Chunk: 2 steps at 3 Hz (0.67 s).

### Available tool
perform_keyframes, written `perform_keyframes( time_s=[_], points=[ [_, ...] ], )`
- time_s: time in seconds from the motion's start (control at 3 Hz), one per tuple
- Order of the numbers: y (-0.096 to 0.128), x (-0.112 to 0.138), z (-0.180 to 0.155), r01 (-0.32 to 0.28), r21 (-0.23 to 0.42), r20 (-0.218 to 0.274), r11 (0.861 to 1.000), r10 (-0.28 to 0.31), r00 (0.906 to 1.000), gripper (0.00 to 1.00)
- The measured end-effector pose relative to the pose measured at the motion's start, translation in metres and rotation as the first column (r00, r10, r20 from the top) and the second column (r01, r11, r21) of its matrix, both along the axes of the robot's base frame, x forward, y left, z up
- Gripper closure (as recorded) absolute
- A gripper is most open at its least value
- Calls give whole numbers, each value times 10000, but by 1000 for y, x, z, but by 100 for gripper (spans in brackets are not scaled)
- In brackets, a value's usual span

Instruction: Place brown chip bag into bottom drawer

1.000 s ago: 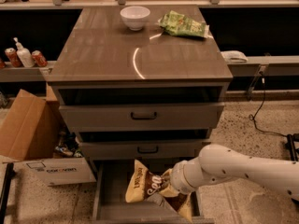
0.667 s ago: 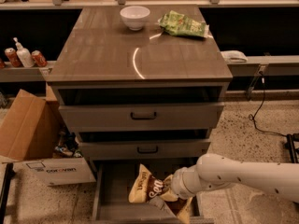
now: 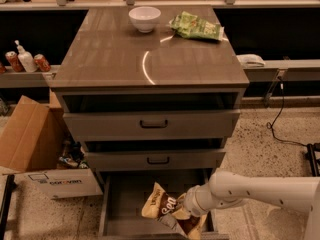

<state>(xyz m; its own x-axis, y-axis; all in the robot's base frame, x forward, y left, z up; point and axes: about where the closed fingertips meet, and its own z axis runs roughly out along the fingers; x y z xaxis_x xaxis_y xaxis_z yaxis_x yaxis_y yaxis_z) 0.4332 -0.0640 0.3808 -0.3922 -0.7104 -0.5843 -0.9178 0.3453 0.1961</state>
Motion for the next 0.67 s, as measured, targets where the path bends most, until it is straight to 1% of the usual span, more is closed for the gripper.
perform_keyframes(
  time_s=[0.33, 0.67],
  points=[
    [0, 0, 0, -2, -4, 10, 10000, 2, 10000, 100],
    [-7, 16, -28, 595, -336, 92, 9977, -593, 9982, 100]
  ],
)
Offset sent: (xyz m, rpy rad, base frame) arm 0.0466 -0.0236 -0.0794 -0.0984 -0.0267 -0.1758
